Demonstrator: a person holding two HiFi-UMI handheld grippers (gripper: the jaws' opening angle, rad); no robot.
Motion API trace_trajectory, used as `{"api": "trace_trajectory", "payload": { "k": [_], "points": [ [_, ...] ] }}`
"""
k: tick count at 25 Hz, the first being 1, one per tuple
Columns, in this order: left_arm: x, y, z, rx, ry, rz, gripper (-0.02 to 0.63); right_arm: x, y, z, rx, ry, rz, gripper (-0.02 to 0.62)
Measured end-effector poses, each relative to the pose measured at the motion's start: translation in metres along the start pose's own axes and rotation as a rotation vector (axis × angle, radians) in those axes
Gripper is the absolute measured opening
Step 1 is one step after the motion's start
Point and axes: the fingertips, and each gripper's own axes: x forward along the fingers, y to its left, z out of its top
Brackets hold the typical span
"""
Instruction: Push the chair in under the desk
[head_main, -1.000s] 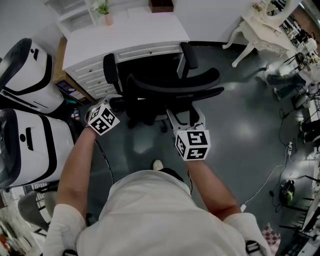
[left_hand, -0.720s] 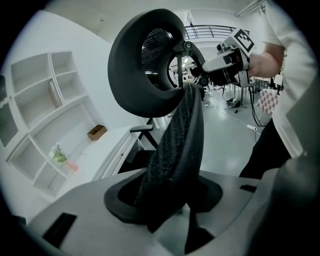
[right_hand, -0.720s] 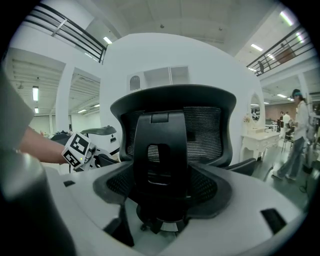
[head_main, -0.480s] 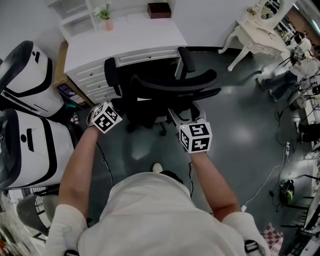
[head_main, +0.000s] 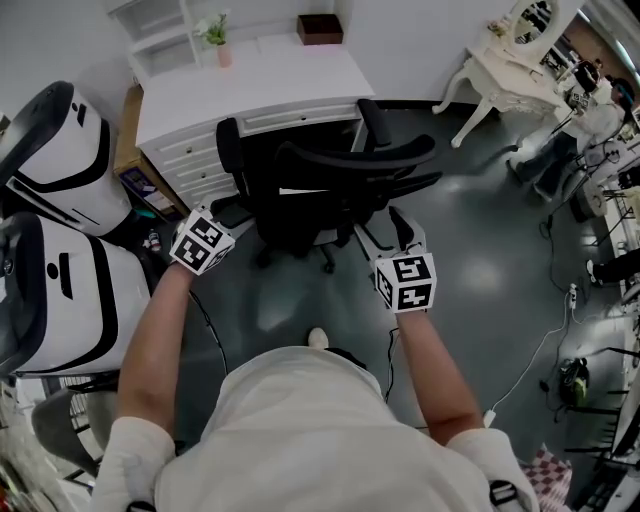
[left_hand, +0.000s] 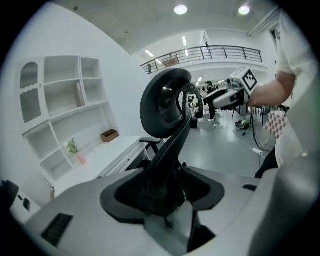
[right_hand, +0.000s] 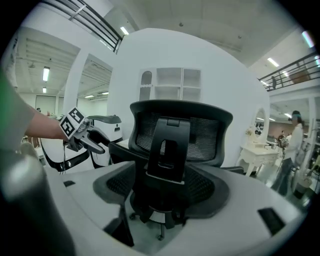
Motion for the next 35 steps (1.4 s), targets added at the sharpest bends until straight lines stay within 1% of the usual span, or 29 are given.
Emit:
{"api": "trace_trajectory", "payload": {
  "k": [4, 7, 12, 17, 20, 23, 26, 28, 30, 33, 35],
  "points": [
    [-0.026, -0.009, 0.008, -0.12, -0.098, -0.022, 0.214, -0.016, 0.01, -0.008, 0.025, 0.008, -0.006, 0.307],
    [-0.045, -0.018, 0.01, -0.179, -0.158, -0.036, 0.206, -0.027, 0.023, -0.013, 0.033, 0.014, -0.002, 0.306],
    [-0.076, -0.046, 0.012, -0.247, -0.24, -0.08, 0.196, -0.045, 0.049, -0.016, 0.034, 0.002, 0.026, 0.304],
    [-0.103, -0.082, 0.001, -0.289, -0.28, -0.129, 0.186, -0.066, 0.079, -0.02, 0.037, -0.01, 0.04, 0.301],
    [-0.121, -0.102, 0.0, -0.328, -0.313, -0.17, 0.179, -0.079, 0.096, -0.022, 0.047, -0.024, 0.048, 0.292],
    [-0.139, -0.12, 0.0, -0.35, -0.34, -0.2, 0.165, -0.091, 0.112, -0.022, 0.06, -0.041, 0.053, 0.245],
    [-0.152, -0.142, -0.006, -0.352, -0.337, -0.236, 0.152, -0.103, 0.13, -0.024, 0.068, -0.05, 0.061, 0.211],
    [-0.16, -0.157, -0.012, -0.351, -0.329, -0.257, 0.147, -0.111, 0.142, -0.027, 0.071, -0.053, 0.065, 0.207],
    [-0.168, -0.169, -0.017, -0.352, -0.325, -0.268, 0.122, -0.119, 0.153, -0.029, 0.072, -0.056, 0.073, 0.181],
    [-0.18, -0.181, -0.023, -0.352, -0.324, -0.271, 0.061, -0.131, 0.17, -0.033, 0.078, -0.058, 0.085, 0.112],
    [-0.187, -0.191, -0.024, -0.345, -0.327, -0.284, 0.029, -0.138, 0.179, -0.036, 0.085, -0.059, 0.09, 0.084]
  ]
}}
